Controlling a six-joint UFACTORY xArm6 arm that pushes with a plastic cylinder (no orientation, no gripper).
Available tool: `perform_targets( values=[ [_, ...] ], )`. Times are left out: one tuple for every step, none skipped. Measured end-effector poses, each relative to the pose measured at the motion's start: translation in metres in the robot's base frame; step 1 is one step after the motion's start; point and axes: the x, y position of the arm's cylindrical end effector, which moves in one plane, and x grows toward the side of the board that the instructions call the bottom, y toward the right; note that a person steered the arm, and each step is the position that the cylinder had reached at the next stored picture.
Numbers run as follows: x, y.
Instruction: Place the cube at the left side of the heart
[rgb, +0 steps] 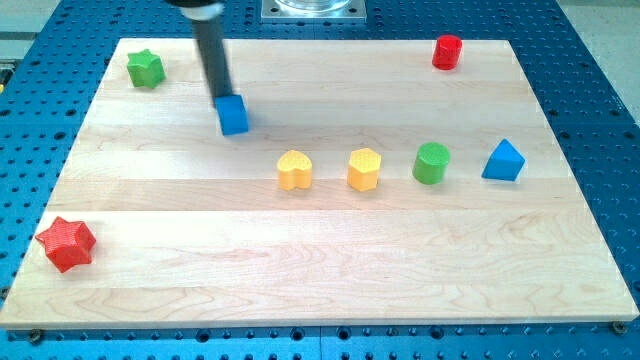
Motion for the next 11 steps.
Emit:
perform_targets(
  values=[
    [0.015, 0.022],
    [0.010, 0.019],
    [-0.026, -0.006],
    [0.012, -0.006],
    [0.032, 0.009],
    [0.055, 0.006],
    [0.070, 0.000],
    [0.047, -0.040],
    [0.063, -0.037],
    [0.069, -0.035],
    [0.086, -0.026]
  ],
)
